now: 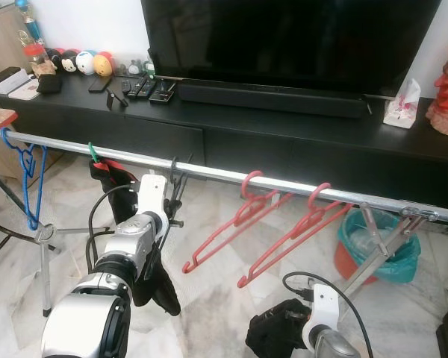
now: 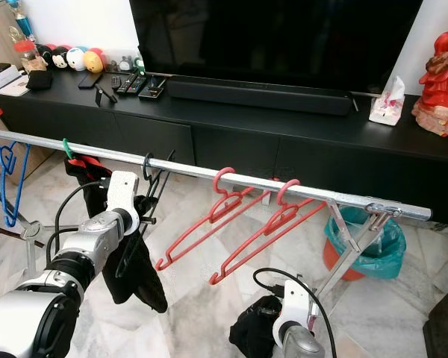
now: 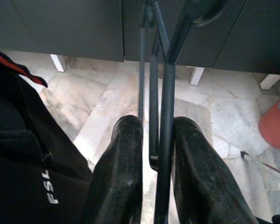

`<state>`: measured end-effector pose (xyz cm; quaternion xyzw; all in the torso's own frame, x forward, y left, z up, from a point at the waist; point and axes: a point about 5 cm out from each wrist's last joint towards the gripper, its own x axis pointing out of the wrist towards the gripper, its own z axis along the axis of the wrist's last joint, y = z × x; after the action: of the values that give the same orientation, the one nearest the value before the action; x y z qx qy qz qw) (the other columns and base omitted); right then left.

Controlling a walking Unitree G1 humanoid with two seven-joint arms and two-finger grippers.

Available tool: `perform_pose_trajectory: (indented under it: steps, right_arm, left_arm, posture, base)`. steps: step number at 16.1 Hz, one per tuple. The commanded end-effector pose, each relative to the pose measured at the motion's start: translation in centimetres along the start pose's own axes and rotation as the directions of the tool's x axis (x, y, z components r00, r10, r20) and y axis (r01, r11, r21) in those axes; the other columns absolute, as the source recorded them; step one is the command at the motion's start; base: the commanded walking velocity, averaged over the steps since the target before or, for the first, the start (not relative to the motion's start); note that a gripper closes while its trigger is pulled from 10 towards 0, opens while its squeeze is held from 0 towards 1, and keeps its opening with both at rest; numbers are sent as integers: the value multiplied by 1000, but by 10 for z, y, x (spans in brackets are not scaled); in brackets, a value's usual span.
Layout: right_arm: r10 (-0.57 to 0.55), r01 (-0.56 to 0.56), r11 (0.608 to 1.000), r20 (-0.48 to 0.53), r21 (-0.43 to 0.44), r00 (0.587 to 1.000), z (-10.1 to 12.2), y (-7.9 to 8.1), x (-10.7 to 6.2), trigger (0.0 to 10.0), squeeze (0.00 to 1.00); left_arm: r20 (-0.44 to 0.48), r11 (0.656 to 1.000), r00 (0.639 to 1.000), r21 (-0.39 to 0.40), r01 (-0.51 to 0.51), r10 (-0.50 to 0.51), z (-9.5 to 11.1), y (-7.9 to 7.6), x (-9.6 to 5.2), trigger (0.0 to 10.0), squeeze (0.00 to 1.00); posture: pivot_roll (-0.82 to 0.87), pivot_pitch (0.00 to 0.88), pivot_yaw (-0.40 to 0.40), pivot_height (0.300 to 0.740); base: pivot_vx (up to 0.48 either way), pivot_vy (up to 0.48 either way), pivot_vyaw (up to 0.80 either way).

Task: Hang hanger

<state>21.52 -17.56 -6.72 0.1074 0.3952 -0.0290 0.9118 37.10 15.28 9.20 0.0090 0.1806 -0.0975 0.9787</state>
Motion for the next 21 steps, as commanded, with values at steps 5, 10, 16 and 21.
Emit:
perform_pose_trajectory:
  steps: [5, 10, 16, 21]
  right_arm:
    - [-8, 8, 1000, -12, 2, 1000, -1, -4, -1, 10000, 0]
    - [-7, 7, 1000, -15, 1, 1000, -1, -3, 0, 10000, 0]
    - [-2, 2, 1000, -12, 2, 1000, -1, -1, 0, 10000, 0]
    - [0, 0, 1000, -10, 3, 1000, -1, 0, 0, 10000, 0]
  left_arm:
    - [-4, 999, 999, 26, -33, 33, -5, 6, -2, 0, 0]
    - [26, 999, 999, 32, -44, 43, -2, 7, -2, 0, 0]
    - [46, 999, 998, 27, -42, 41, 0, 6, -2, 0, 0]
    - [137, 997, 988, -12, -74, 75, 7, 9, -4, 0, 0]
  posture:
    - [-85, 0, 29, 719]
    - [-86, 0, 31, 719]
    - [-84, 0, 30, 719]
    - [-82, 0, 31, 719]
  base:
    - [0, 0, 0]
    - [0, 0, 0]
    - [0, 0, 0]
    - [0, 0, 0]
